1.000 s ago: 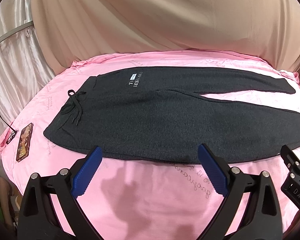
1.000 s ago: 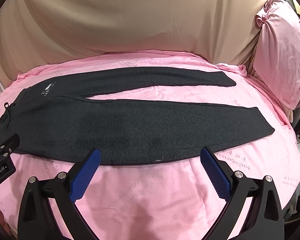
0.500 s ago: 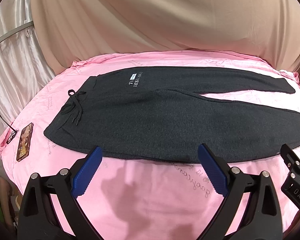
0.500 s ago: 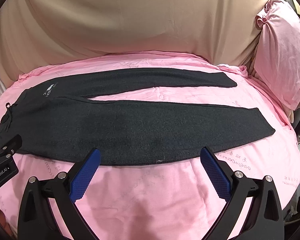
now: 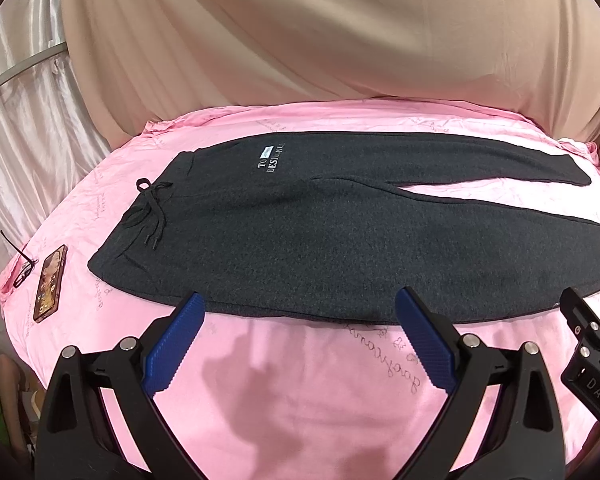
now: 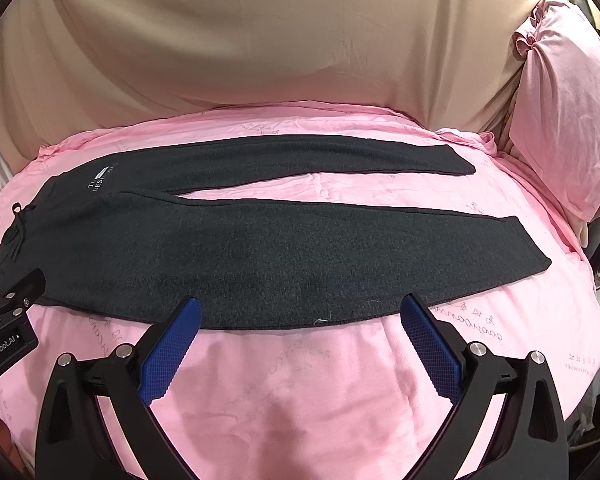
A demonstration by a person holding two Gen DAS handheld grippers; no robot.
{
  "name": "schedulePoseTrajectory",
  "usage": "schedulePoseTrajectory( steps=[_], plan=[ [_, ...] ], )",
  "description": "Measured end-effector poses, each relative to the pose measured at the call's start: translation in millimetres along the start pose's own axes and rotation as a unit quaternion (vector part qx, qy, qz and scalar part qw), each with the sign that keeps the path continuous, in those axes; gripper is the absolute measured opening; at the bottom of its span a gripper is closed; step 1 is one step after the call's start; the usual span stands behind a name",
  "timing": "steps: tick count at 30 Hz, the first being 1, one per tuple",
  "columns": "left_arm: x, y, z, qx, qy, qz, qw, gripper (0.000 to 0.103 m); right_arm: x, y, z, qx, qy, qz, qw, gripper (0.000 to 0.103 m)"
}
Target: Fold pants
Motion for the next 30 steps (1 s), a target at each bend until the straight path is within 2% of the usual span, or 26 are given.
schedulePoseTrajectory(
  steps=[30],
  plan=[
    [-4.1,-4.3,1.6,0.005,-0.003,0.003,1.0,0.094,2.7,-5.8,-4.3,0.006,0.0,0.002,1.0,0.098]
  ],
)
Point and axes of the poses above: each gripper's, at about its wrist camera, not at the fingertips, and y roughly against the way its jaws point, x to its left, z to its top, the point moved 6 cm from there along -y, roughly the way its jaws point, and after that the axes turned 10 degrees about -z, right-handed, at the moved point
